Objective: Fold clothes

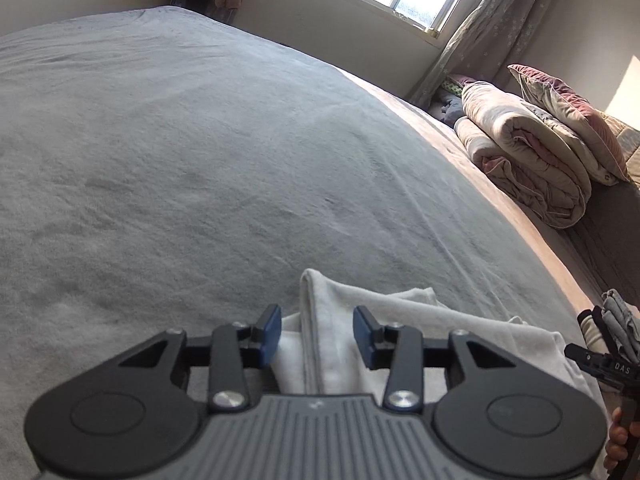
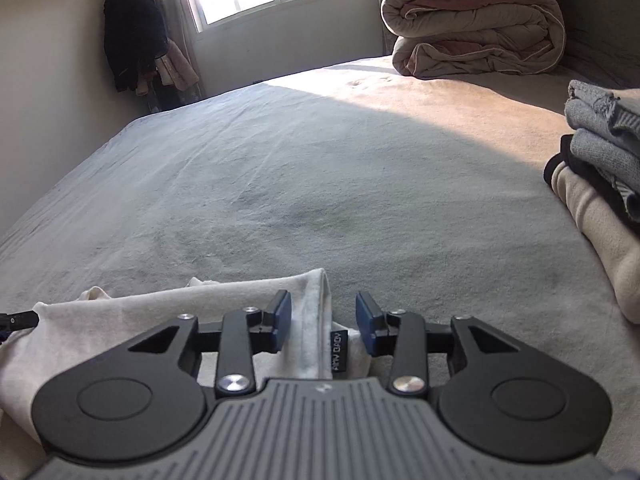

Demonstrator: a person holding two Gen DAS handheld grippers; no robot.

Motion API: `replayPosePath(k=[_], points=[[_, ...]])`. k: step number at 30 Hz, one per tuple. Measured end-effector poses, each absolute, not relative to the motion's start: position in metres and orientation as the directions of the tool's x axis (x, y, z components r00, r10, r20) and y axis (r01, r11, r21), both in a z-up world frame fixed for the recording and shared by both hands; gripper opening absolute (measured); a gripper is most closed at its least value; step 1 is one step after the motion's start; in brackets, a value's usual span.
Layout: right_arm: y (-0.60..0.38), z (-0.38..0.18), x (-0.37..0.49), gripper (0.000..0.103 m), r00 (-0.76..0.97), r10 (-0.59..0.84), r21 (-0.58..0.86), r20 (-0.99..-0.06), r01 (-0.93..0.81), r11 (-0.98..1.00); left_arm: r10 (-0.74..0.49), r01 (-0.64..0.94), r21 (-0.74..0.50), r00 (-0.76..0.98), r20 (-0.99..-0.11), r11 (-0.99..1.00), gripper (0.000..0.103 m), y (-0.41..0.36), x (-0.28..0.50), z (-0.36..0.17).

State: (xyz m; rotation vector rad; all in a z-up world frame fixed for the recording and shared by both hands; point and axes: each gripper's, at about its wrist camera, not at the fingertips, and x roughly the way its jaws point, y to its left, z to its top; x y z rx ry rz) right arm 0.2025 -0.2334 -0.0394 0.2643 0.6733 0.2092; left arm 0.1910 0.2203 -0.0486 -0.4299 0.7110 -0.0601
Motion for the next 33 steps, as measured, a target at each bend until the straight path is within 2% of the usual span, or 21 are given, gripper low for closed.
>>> replayPosePath(k=[2,5,9,14,17,19,20,21,26,33], points=[[-0.249,-0.036,0.194,0.053,0.730,0.324,0.394,-0.601,-0.082,0.915,-0.216,-0.130,-0.428,0.713,-0.667,0.895,0.050,0.231,0.183,-0.044],[-0.272,-0.039,0.183,0.053,0.650,0.420,0.537,-0.633,-0.022,0.843,-0.319,-0.192,-0.537,0.625,-0.712,0.821,0.051,0.258,0.175,-0.049],[-0.294,-0.051,0.165,0.053,0.552,0.551,0.676,-0.626,0.033,0.736,-0.553,-0.238,-0.739,0.530,-0.643,0.631,0.051,0.290,0.164,-0.071],[-0.288,-0.070,0.162,0.053,0.544,0.632,0.773,-0.552,0.050,0.633,-0.650,-0.215,-0.800,0.484,-0.585,0.560,0.051,0.273,0.163,-0.099],[-0.269,-0.075,0.168,0.054,0.584,0.621,0.786,-0.523,0.050,0.616,-0.616,-0.219,-0.792,0.525,-0.588,0.569,0.049,0.260,0.161,-0.098],[-0.254,-0.074,0.170,0.043,0.616,0.579,0.766,-0.534,0.061,0.640,-0.583,-0.221,-0.781,0.555,-0.594,0.584,0.032,0.252,0.159,-0.096],[-0.247,-0.072,0.170,0.032,0.626,0.555,0.748,-0.548,0.070,0.660,-0.566,-0.223,-0.775,0.569,-0.596,0.592,0.024,0.247,0.158,-0.094],[-0.242,-0.069,0.168,0.030,0.637,0.536,0.736,-0.555,0.076,0.672,-0.549,-0.224,-0.769,0.583,-0.598,0.599,0.022,0.243,0.157,-0.093],[-0.234,-0.042,0.147,0.024,0.659,0.509,0.716,-0.554,0.066,0.695,-0.519,-0.191,-0.755,0.620,-0.588,0.627,0.019,0.234,0.139,-0.065],[-0.234,-0.014,0.095,0.024,0.598,0.495,0.661,-0.630,0.079,0.746,-0.514,-0.142,-0.670,0.533,-0.672,0.728,0.019,0.220,0.091,-0.040]])
